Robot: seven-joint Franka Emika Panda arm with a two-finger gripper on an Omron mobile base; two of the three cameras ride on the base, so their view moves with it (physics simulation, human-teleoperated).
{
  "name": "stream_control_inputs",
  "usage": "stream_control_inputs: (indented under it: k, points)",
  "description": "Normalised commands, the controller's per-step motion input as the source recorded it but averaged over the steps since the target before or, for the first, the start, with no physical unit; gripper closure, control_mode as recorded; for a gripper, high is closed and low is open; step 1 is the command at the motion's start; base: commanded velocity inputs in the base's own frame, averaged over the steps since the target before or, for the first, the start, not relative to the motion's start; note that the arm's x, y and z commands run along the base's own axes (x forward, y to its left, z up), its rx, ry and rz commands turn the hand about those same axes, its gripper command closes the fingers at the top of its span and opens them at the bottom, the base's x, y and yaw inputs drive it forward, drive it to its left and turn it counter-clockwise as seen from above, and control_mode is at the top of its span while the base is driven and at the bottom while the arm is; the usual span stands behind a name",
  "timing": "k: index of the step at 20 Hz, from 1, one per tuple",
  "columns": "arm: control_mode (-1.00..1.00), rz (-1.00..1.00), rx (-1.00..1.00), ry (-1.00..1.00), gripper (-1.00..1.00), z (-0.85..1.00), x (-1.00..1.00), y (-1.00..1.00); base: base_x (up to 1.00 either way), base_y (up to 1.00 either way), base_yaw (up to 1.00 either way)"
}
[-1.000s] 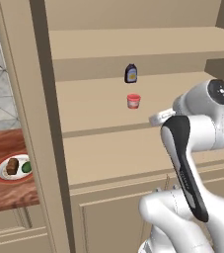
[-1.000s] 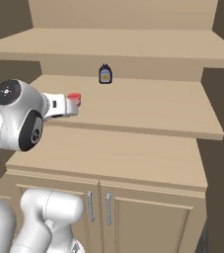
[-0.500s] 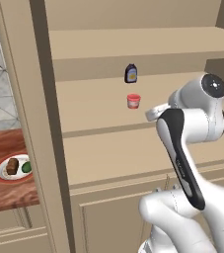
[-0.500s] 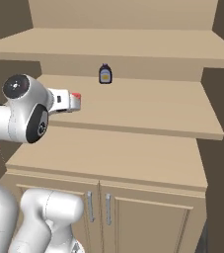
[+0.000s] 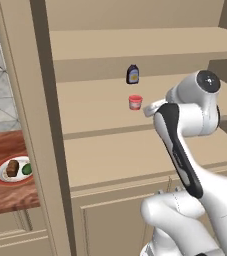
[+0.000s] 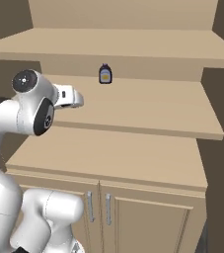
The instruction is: Pick the avocado and bread from the counter and place them on the plate. Then pick the jam from the cabinet and place it next to the plate. Lastly close the cabinet door.
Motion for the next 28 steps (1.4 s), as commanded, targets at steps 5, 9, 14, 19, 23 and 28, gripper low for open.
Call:
stream_control_inputs:
  k: [5,9,14,19,23,28]
  points:
    - [-1.0,0.0,0.01,0.0,-1.0,0.0,0.17,0.07,0.0,0.0,0.0]
    - [-1.0,0.0,0.0,0.0,-1.0,0.0,0.18,0.1,0.0,0.0,0.0]
    - [-1.0,0.0,0.01,0.0,-1.0,0.0,0.17,0.08,0.0,0.0,0.0]
    - [-1.0,0.0,0.03,0.0,-1.0,0.0,0.16,0.09,0.0,0.0,0.0]
    - [-1.0,0.0,0.03,0.0,-1.0,0.0,0.12,0.04,0.0,0.0,0.0]
    - [-1.0,0.0,0.02,0.01,-1.0,-0.04,0.16,0.04,0.0,0.0,0.0]
